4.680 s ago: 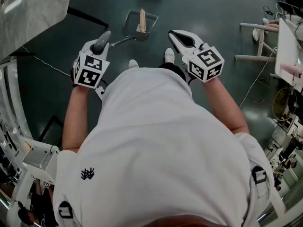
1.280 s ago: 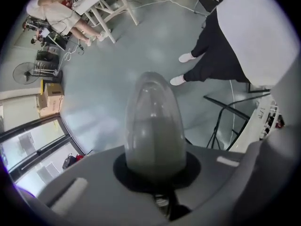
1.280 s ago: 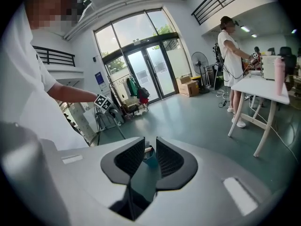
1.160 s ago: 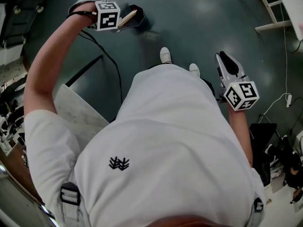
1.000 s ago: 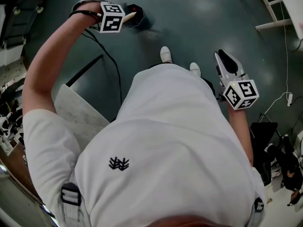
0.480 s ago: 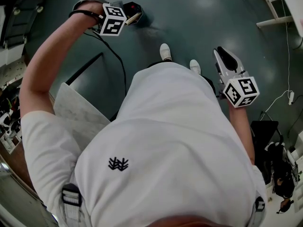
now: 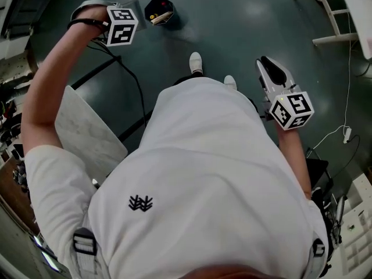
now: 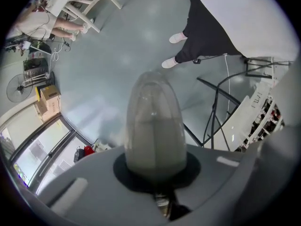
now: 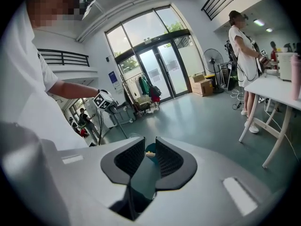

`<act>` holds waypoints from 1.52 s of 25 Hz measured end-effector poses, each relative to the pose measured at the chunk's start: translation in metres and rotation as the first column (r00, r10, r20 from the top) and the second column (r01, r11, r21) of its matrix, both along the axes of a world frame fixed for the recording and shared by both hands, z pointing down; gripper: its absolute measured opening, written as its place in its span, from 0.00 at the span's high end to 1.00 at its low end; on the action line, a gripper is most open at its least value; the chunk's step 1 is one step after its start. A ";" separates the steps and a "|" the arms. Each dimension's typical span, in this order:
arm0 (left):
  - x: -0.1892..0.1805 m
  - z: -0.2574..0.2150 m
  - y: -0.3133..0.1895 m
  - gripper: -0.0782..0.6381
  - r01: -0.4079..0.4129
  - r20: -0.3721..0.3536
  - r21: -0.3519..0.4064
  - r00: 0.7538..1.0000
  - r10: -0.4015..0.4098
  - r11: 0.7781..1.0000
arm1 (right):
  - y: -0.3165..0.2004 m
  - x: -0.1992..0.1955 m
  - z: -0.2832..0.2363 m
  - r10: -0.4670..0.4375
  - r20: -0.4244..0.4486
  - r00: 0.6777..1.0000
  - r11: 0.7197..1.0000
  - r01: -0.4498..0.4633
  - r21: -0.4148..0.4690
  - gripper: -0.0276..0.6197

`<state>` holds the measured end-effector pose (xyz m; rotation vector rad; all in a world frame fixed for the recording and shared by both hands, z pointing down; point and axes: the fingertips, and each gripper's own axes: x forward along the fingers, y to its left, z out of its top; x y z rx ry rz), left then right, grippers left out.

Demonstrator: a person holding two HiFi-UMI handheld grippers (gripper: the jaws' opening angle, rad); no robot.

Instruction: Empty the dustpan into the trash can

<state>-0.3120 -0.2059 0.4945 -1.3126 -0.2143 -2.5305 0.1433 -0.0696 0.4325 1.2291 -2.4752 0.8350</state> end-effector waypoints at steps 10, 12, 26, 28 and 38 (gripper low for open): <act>-0.008 -0.018 0.101 0.80 0.286 -0.092 0.077 0.956 -0.279 0.955 | 0.023 0.025 0.004 -0.155 -0.002 0.988 0.988 0.155 0.012 0.86; -0.007 -0.016 0.130 0.80 0.366 -0.122 0.090 0.927 -0.355 0.926 | 0.025 0.028 0.006 -0.204 -0.008 0.979 0.979 0.204 0.017 0.86; 0.020 0.005 0.327 0.81 0.849 -0.404 0.075 0.506 -0.762 0.523 | 0.057 0.014 0.017 -0.495 -0.004 0.869 0.869 0.495 0.019 0.87; 0.022 0.005 0.346 0.81 0.886 -0.449 0.080 0.441 -0.777 0.457 | 0.062 0.005 0.016 -0.520 -0.007 0.854 0.853 0.520 0.026 0.87; 0.025 0.016 0.417 0.81 0.971 -0.604 0.044 0.214 -0.768 0.236 | 0.098 -0.041 0.003 -0.610 -0.044 0.791 0.790 0.612 0.039 0.87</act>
